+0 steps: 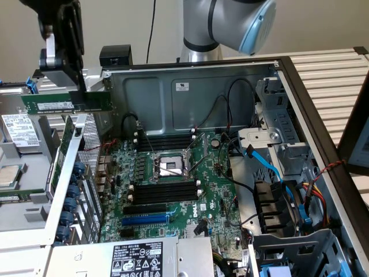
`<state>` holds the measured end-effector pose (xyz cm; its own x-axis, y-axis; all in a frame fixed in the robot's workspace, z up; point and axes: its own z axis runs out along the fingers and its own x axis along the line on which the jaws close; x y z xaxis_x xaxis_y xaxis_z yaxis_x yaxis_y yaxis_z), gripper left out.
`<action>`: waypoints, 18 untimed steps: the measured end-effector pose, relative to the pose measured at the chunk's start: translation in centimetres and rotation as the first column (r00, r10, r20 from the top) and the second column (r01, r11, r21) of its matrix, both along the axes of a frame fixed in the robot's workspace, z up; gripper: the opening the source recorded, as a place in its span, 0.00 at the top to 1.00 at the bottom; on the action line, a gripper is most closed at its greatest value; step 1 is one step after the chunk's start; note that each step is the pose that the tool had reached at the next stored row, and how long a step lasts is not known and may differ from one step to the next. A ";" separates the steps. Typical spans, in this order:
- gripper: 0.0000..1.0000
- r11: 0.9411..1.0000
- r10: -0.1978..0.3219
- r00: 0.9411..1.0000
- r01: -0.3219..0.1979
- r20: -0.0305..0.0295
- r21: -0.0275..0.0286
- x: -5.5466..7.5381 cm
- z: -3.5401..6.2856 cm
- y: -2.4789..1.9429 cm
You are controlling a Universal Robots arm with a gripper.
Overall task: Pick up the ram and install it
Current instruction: 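Pick up the ram and move it above insertion slot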
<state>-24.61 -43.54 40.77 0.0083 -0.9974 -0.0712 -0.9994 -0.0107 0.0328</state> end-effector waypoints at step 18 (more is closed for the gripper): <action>0.86 1.000 0.000 0.999 0.000 0.046 0.000 6.2 0.00 0.00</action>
<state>-18.44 -43.54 40.77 0.0116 -0.9974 -0.0709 -0.9999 -0.0107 -0.0133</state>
